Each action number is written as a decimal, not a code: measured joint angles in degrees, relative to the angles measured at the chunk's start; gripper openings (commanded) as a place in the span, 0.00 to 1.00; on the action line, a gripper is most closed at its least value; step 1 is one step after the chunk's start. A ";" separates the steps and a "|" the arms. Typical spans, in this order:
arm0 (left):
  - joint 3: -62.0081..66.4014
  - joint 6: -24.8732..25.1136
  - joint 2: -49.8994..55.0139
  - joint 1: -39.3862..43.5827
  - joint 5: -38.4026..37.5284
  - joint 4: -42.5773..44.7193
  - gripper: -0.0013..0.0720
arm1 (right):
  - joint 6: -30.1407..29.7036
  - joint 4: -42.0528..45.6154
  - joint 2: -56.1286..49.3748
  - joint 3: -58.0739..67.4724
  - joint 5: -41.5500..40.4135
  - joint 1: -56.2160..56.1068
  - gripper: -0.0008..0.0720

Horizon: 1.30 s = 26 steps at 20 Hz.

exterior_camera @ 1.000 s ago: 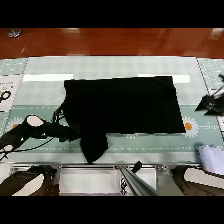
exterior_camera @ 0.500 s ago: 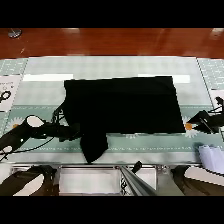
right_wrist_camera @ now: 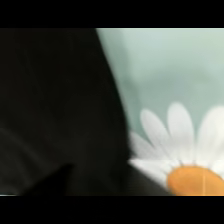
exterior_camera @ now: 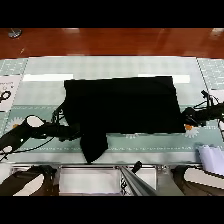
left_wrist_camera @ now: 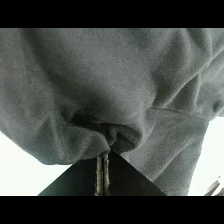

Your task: Fold the shirts.

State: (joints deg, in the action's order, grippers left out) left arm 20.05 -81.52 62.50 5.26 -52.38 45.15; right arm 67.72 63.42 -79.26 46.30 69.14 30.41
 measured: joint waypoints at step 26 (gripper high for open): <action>41.03 8.74 14.23 -8.74 7.06 1.75 0.05 | 2.56 -11.74 -9.70 26.64 -16.15 -13.66 0.05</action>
State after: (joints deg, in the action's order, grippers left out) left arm 61.08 -72.77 76.73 -3.49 -45.32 46.89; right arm 70.28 51.68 -88.97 72.95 52.99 16.75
